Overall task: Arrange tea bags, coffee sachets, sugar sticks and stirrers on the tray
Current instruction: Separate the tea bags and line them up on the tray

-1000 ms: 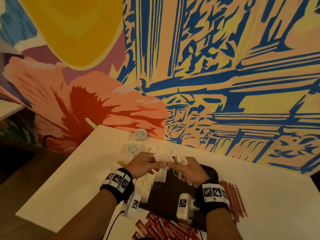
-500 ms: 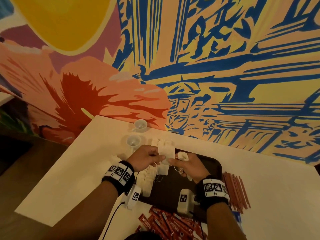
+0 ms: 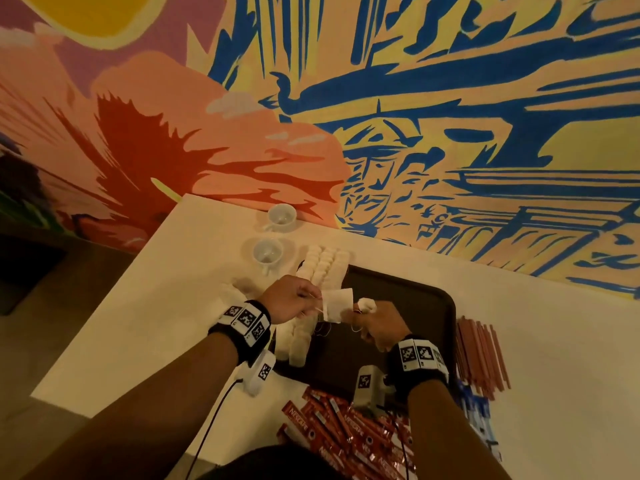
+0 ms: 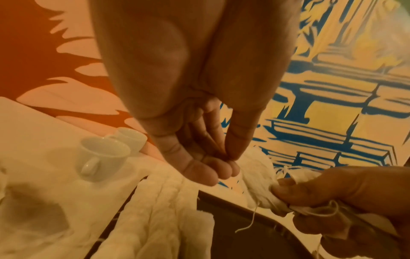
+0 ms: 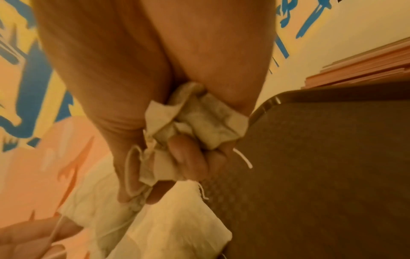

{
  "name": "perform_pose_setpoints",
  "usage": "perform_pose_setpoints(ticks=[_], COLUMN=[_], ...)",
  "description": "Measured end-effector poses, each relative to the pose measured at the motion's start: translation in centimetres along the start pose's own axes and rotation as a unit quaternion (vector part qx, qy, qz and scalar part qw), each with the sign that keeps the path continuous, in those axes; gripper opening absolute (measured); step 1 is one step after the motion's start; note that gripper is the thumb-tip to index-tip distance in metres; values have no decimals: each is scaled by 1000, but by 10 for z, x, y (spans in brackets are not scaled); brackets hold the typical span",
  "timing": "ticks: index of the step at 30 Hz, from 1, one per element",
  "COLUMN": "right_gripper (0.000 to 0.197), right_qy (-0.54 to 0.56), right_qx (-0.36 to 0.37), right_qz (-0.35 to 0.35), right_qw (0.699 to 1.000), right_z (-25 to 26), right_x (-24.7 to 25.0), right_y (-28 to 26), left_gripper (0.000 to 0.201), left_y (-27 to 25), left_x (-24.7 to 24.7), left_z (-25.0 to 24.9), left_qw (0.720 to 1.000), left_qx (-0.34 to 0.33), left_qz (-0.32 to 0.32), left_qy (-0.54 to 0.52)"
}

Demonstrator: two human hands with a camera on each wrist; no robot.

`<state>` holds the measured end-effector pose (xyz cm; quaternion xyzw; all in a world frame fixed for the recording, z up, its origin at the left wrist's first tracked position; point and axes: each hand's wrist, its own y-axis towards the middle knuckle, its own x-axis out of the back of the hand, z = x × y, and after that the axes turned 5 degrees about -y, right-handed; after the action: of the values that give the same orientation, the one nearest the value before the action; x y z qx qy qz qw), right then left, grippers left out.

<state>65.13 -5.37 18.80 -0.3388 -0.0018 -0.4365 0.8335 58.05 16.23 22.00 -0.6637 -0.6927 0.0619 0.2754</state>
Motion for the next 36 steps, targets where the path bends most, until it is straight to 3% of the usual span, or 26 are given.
perform_pose_setpoints(ticks=[6,10,18,23,27,31,34,36], right_gripper=[16,12,12,37,42,53,50,40], right_qy=[-88,-112,-134,-118,-133,-152,-172,-179], right_qx=[-73,-105,-113,-138,-145,-131,-120,-118], right_qz=[-8,-5,-42,-85,-80,-68,-66,-63], right_qw=[993,988,984,980,977,977,976,975], right_z=[-35,-48,-55,-54,-56,-54,-53,-54], right_x=[-16,-23,-40,-50,-54,-56,-57,-57], right_y=[38,56,82,88,88,90,91,92], left_gripper=[19,19,17,15,19,32,41,43], left_y=[20,28,39,54,66,74,77,82], left_x=[-9,-14,-12,-6,-2,2,4,7], left_z=[21,29,36,31,23,13,8,8], left_qw=[998,998,977,978,981,968,965,983], left_qx=[41,50,84,75,68,67,64,63], left_qz=[35,4,-35,-33,-24,-24,-6,7], left_qy=[13,-30,-192,-191,-180,-240,-252,-174])
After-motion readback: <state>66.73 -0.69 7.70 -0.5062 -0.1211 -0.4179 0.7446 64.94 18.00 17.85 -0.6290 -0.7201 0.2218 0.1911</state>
